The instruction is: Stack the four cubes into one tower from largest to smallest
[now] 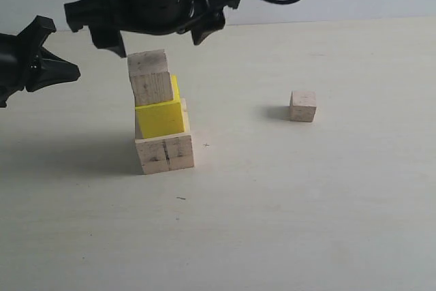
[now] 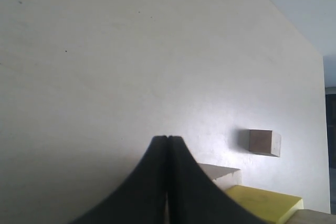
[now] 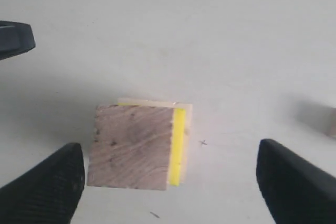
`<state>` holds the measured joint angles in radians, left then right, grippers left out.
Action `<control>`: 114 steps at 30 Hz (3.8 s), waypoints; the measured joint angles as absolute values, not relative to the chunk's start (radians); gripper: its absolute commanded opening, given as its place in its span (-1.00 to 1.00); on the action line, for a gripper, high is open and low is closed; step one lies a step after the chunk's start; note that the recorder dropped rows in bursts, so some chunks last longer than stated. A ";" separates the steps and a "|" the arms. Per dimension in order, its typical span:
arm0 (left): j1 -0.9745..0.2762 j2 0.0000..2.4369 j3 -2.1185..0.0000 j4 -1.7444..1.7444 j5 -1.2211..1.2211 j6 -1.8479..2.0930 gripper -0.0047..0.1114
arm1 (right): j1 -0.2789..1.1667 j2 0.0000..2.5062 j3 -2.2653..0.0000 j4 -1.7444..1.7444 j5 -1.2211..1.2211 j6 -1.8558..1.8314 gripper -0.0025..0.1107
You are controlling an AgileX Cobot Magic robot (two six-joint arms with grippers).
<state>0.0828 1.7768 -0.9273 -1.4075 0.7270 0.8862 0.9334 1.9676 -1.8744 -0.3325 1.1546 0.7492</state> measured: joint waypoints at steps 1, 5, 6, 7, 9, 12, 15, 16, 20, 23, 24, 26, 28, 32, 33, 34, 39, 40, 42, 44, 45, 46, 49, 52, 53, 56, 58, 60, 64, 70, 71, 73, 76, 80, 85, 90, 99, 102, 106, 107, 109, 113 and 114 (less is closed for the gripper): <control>0.083 1.777 -0.927 -1.407 0.727 0.890 -0.92 | 0.933 1.953 -1.874 -0.348 1.169 0.743 0.52; 0.083 1.777 -0.927 -1.410 0.727 0.902 -0.92 | 0.923 1.895 -1.874 -0.376 1.209 0.698 0.53; 0.083 1.777 -0.927 -1.410 0.725 0.907 -0.92 | 0.916 1.881 -1.874 -0.378 1.211 0.690 0.53; 0.083 1.777 -0.927 -1.410 0.723 0.910 -0.92 | 0.911 1.868 -1.874 -0.381 1.213 0.685 0.53; 0.083 1.777 -0.927 -1.410 0.723 0.924 -0.92 | 0.888 1.838 -1.871 -0.382 1.213 0.662 0.52; 0.083 1.777 -0.927 -1.412 0.723 0.942 -0.92 | 0.852 1.783 -1.829 -0.382 1.213 0.648 0.52; 0.083 1.777 -0.927 -1.414 0.723 0.954 -0.92 | 0.813 1.717 -1.759 -0.383 1.213 0.646 0.52; 0.083 1.777 -0.927 -1.414 0.723 0.958 -0.92 | 0.800 1.694 -1.733 -0.387 1.213 0.646 0.52; 0.083 1.777 -0.927 -1.414 0.723 0.974 -0.92 | 0.734 1.607 -1.595 -0.389 1.216 0.646 0.52; 0.083 1.773 -0.926 -1.414 0.729 0.990 -0.92 | 0.692 1.549 -1.504 -0.389 1.219 0.644 0.52; 0.083 1.768 -0.922 -1.414 0.729 0.995 -0.92 | 0.678 1.531 -1.474 -0.389 1.219 0.643 0.52; 0.083 1.752 -0.920 -1.412 0.730 1.004 -0.92 | 0.649 1.504 -1.429 -0.389 1.210 0.642 0.52; 0.083 1.732 -0.920 -1.402 0.730 1.008 -0.92 | 0.614 1.492 -1.390 -0.389 1.190 0.636 0.52; 0.083 1.683 -0.912 -1.382 0.710 1.015 -0.92 | 0.550 1.487 -1.330 -0.349 1.109 0.604 0.52; 0.083 1.670 -0.905 -1.382 0.701 1.017 -0.92 | 0.535 1.487 -1.314 -0.335 1.079 0.594 0.52; 0.083 1.656 -0.898 -1.380 0.689 1.023 -0.92 | 0.520 1.487 -1.299 -0.323 1.049 0.589 0.52; 0.083 1.592 -0.865 -1.376 0.627 1.051 -0.92 | 0.452 1.499 -1.248 -0.301 0.935 0.554 0.52; 0.083 1.576 -0.863 -1.376 0.618 1.061 -0.92 | 0.439 1.508 -1.240 -0.297 0.922 0.544 0.52; 0.083 1.542 -0.855 -1.373 0.609 1.080 -0.92 | 0.415 1.534 -1.233 -0.290 0.905 0.523 0.52; 0.083 1.504 -0.853 -1.369 0.604 1.100 -0.92 | 0.400 1.561 -1.231 -0.287 0.892 0.510 0.52; 0.083 1.484 -0.853 -1.366 0.602 1.112 -0.92 | 0.394 1.581 -1.231 -0.286 0.880 0.499 0.52; 0.083 1.445 -0.851 -1.361 0.601 1.128 -0.92 | 0.391 1.608 -1.231 -0.286 0.863 0.488 0.52; 0.083 1.352 -0.828 -1.349 0.573 1.140 -0.92 | 0.389 1.665 -1.231 -0.286 0.809 0.468 0.52; 0.083 1.226 -0.788 -1.312 0.524 1.146 -0.92 | 0.389 1.735 -1.231 -0.286 0.761 0.464 0.52; 0.083 1.197 -0.782 -1.303 0.513 1.148 -0.92 | 0.389 1.750 -1.231 -0.284 0.756 0.464 0.52; 0.047 1.063 -0.749 -1.217 0.417 1.150 -0.92 | 0.389 1.807 -1.231 -0.280 0.731 0.464 0.52; 0.004 0.992 -0.731 -1.156 0.396 1.150 -0.92 | 0.389 1.830 -1.230 -0.280 0.709 0.464 0.52; -0.046 0.918 -0.703 -1.105 0.387 1.148 -0.92 | 0.389 1.852 -1.230 -0.280 0.687 0.464 0.52; -0.101 0.802 -0.662 -1.043 0.387 1.131 -0.92 | 0.389 1.884 -1.230 -0.280 0.646 0.489 0.52; -0.114 0.658 -0.595 -1.011 0.373 1.098 -0.92 | 0.389 1.944 -1.230 -0.287 0.592 0.538 0.52; -0.116 0.638 -0.582 -1.011 0.371 1.092 -0.92 | 0.389 1.952 -1.230 -0.292 0.584 0.543 0.52; -0.116 0.605 -0.555 -1.007 0.364 1.080 -0.92 | 0.389 1.971 -1.230 -0.312 0.570 0.570 0.52; -0.116 0.576 -0.525 -1.007 0.358 1.069 -0.92 | 0.389 2.000 -1.230 -0.336 0.545 0.596 0.52; -0.116 0.568 -0.509 -1.005 0.336 1.057 -0.92 | 0.389 2.027 -1.230 -0.347 0.508 0.608 0.39; -0.116 0.568 -0.508 -1.003 0.326 1.054 -0.92 | 0.389 2.039 -1.230 -0.351 0.471 0.612 -0.10; -0.116 0.568 -0.508 -1.003 0.318 1.054 -0.92 | 0.389 2.039 -1.230 -0.364 0.458 0.628 -0.40; -0.116 0.568 -0.508 -1.003 0.318 1.054 -0.92 | 0.389 2.039 -1.230 -0.370 0.462 0.652 -0.96; -0.116 0.568 -0.508 -1.003 0.318 1.049 -0.92 | 0.389 2.035 -1.230 -0.370 0.474 0.654 -0.96; -0.116 0.568 -0.508 -1.003 0.312 1.047 -0.92 | 0.389 1.984 -1.230 -0.370 0.488 0.640 -0.96; -0.116 0.568 -0.508 -1.005 0.312 1.046 -0.92 | 0.389 1.963 -1.230 -0.370 0.490 0.630 -0.96; -0.116 0.568 -0.508 -1.011 0.311 1.044 -0.92 | 0.389 1.920 -1.230 -0.365 0.504 0.601 -0.96; -0.116 0.568 -0.508 -1.019 0.311 1.044 -0.92 | 0.388 1.826 -1.248 -0.312 0.568 0.502 -0.96; -0.116 0.568 -0.508 -1.019 0.311 1.044 -0.92 | 0.388 1.804 -1.259 -0.292 0.590 0.472 -0.96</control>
